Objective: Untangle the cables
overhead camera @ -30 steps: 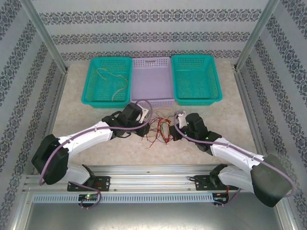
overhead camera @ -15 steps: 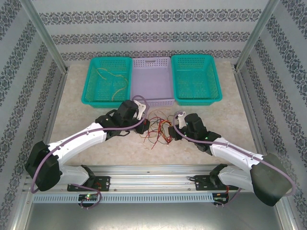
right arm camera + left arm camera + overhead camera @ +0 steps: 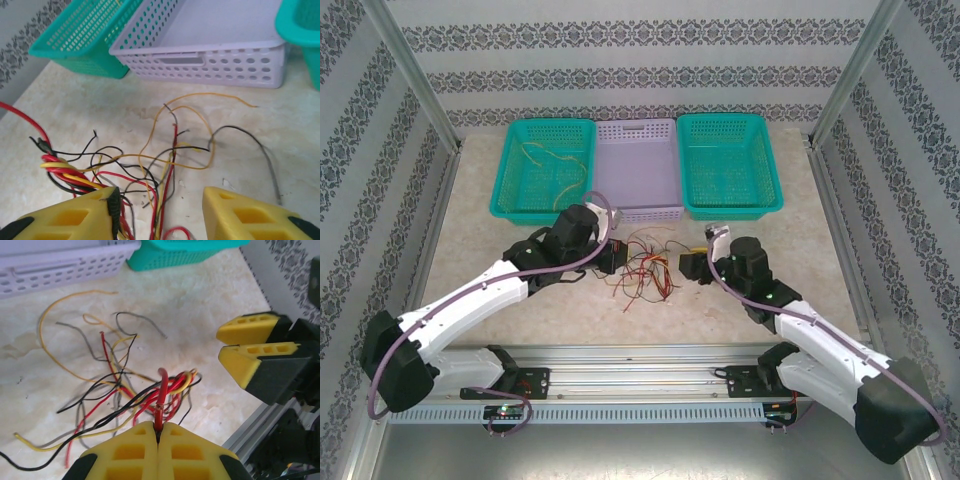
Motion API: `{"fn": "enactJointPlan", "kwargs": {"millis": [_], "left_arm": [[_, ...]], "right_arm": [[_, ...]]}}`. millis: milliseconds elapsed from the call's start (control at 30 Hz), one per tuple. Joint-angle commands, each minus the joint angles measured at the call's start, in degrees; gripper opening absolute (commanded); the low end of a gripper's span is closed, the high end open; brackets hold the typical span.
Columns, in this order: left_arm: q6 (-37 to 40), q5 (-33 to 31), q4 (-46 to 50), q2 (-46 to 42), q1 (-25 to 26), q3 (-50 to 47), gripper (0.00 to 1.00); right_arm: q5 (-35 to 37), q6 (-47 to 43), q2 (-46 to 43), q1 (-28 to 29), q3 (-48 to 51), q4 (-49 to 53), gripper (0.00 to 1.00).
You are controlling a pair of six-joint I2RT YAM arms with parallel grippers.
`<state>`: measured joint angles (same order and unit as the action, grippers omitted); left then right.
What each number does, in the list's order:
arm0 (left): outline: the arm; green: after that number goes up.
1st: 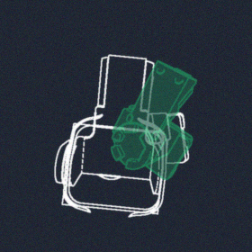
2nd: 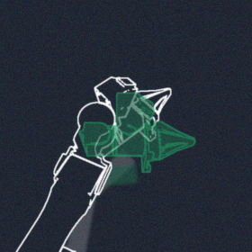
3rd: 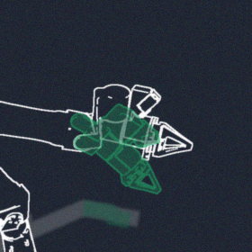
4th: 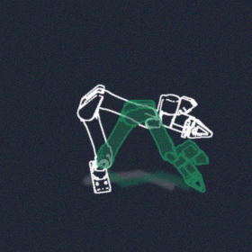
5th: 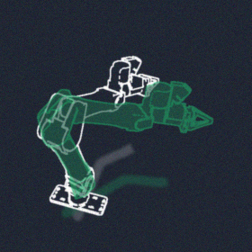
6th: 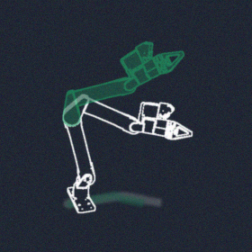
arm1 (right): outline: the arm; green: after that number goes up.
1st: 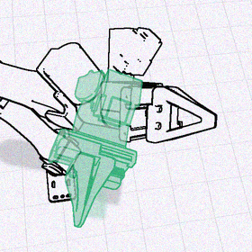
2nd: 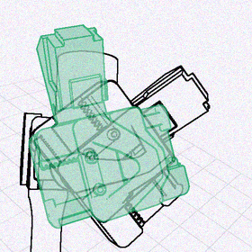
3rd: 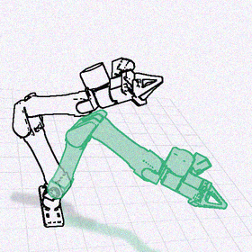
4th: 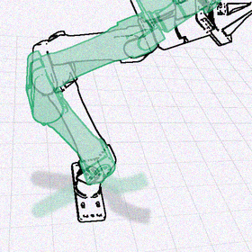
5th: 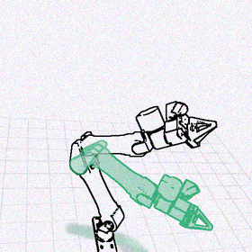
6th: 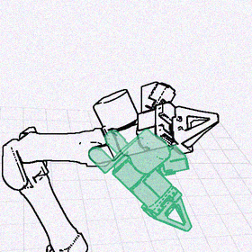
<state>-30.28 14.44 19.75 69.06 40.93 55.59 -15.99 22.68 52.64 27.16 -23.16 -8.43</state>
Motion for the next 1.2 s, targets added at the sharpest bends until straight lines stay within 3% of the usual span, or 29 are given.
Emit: {"fn": "enactJointPlan", "kwargs": {"millis": [0,100,267,533,733,967,1167], "left_arm": [[-4.08,-2.48,0.03,-1.45,0.65,1.03,0.0],[-6.19,-2.31,-1.64,-1.72,0.65,-0.01,0.0],[-8.4,-0.51,-4.45,-2.14,0.58,-1.27,0.0],[-9.44,1.57,-5.27,-3.86,0.56,-0.56,0.0],[-9.71,0.97,-5.03,-4.72,0.56,-0.94,0.0],[-9.04,0.27,-3.71,-4.54,0.47,-0.31,0.0],[-8.93,0.42,-3.74,-4.33,0.38,-0.08,0.0]], "right_arm": [[-5.98,2.72,-0.18,0.57,-0.05,-2.4,0.44],[-8.09,1.84,1.58,3.91,-1.84,-1.14,0.41],[-5.41,-0.24,4.67,9.47,-2.83,-0.29,0.33],[-2.15,-1.65,10.55,10.7,-4.69,-2.21,0.25],[-4.27,-1.29,14.46,12.1,-5.76,-5.0,0.22],[-5.87,-1.36,13.67,13.1,-3.65,-8.65,0.24],[-2.78,-2.61,13.76,13.1,-3.84,-7.73,0.22]]}}
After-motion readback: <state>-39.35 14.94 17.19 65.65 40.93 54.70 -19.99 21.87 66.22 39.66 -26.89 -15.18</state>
